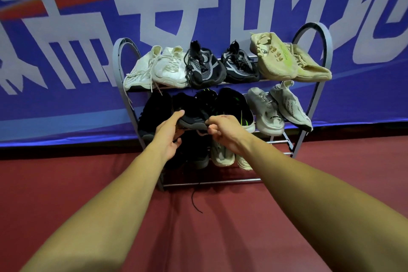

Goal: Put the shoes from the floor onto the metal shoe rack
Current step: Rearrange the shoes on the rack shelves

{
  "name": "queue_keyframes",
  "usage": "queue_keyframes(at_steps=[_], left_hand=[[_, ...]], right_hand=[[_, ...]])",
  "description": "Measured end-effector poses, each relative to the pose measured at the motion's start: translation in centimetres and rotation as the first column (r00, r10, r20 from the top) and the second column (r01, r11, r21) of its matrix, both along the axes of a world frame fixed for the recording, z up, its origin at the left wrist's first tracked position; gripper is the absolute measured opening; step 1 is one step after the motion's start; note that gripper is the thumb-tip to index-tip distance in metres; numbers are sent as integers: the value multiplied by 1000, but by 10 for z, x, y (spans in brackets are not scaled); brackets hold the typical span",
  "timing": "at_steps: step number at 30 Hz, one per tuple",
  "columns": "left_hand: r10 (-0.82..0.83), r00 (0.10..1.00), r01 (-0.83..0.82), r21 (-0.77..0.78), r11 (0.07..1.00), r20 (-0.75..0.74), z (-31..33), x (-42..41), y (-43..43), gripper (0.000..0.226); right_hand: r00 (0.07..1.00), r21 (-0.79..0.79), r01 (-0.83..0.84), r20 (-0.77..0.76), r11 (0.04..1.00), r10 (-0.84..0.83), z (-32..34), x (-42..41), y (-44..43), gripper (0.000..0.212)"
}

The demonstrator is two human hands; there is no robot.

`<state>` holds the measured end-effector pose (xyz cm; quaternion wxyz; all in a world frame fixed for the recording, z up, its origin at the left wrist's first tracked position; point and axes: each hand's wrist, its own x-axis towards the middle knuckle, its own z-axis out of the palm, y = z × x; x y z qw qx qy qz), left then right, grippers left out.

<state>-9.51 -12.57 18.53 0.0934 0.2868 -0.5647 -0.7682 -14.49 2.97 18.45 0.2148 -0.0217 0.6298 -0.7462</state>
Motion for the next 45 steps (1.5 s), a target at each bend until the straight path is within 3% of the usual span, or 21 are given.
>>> queue_keyframes(at_steps=[5, 15, 17, 22, 30, 32, 35, 39, 45], left_hand=[[-91, 996, 91, 43, 995, -4, -6, 3, -5, 11], [162, 985, -160, 34, 986, -62, -12, -5, -23, 15], [161, 986, -161, 5, 987, -42, -18, -5, -26, 9], [115, 990, -103, -130, 986, 85, -30, -5, -22, 18], [53, 996, -34, -240, 970, 71, -24, -4, -28, 21], [46, 996, -22, -290, 957, 78, -24, -2, -27, 31], [-40, 995, 75, -398, 914, 95, -27, 3, -22, 45], [-168, 969, 242, -597, 765, 178, -31, 10, -8, 48], [-232, 952, 306, -706, 639, 202, -25, 8, 22, 49]], right_hand=[[993, 10, 85, -80, 996, -84, -4, 3, -24, 16], [962, 179, 201, -221, 963, -159, -11, -5, -67, 17], [965, 200, 204, -206, 958, -163, -12, -6, -71, 16], [973, 314, 204, -172, 927, -156, -19, -9, -76, 10], [937, 464, 159, -348, 872, 15, -11, -7, -64, 12], [922, 501, 146, -381, 853, 66, -9, -5, -58, 15], [897, 588, 162, -422, 793, 129, -6, -4, -42, 19], [886, 670, 184, -429, 720, 173, -3, -1, -13, 21], [878, 737, 250, -446, 628, 174, 1, 4, 44, 17]])
